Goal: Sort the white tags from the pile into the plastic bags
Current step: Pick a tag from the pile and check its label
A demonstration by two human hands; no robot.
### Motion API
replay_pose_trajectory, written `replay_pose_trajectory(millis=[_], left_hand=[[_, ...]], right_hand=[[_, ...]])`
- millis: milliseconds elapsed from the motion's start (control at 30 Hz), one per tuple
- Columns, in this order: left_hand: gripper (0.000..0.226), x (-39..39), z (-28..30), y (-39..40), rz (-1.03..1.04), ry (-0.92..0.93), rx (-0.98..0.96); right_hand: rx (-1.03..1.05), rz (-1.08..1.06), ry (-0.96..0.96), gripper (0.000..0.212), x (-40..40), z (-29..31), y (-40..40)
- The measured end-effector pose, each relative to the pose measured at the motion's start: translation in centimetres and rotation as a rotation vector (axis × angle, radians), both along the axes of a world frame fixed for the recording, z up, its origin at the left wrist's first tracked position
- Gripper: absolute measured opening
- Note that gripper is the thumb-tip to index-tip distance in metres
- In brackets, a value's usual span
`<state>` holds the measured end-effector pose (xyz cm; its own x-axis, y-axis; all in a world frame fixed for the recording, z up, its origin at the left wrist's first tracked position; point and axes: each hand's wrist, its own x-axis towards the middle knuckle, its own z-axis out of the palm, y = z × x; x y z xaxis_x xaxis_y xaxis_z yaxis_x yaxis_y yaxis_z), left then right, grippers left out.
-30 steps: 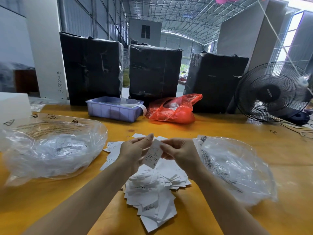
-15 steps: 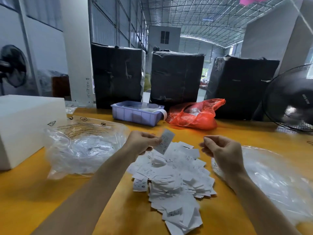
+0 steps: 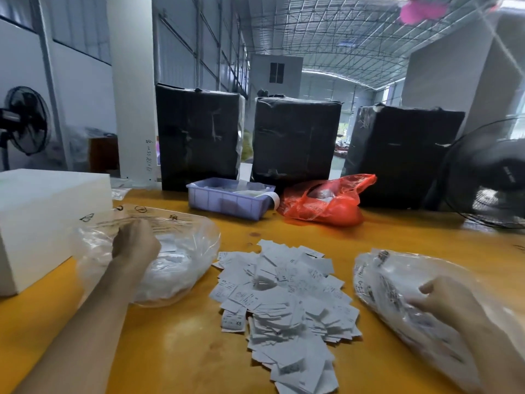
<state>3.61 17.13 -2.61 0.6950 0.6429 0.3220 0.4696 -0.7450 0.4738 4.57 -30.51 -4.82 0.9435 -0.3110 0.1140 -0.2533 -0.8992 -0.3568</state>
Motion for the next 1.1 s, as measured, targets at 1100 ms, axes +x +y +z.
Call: replay_pose_trajectory(millis=[1100], left_hand=[[0.030, -3.0, 1.0, -19.1, -1.149, -0.001, -1.169]], right_hand=[[1.719, 0.660, 0.095, 0.017, -2.1, 1.3, 13.1]])
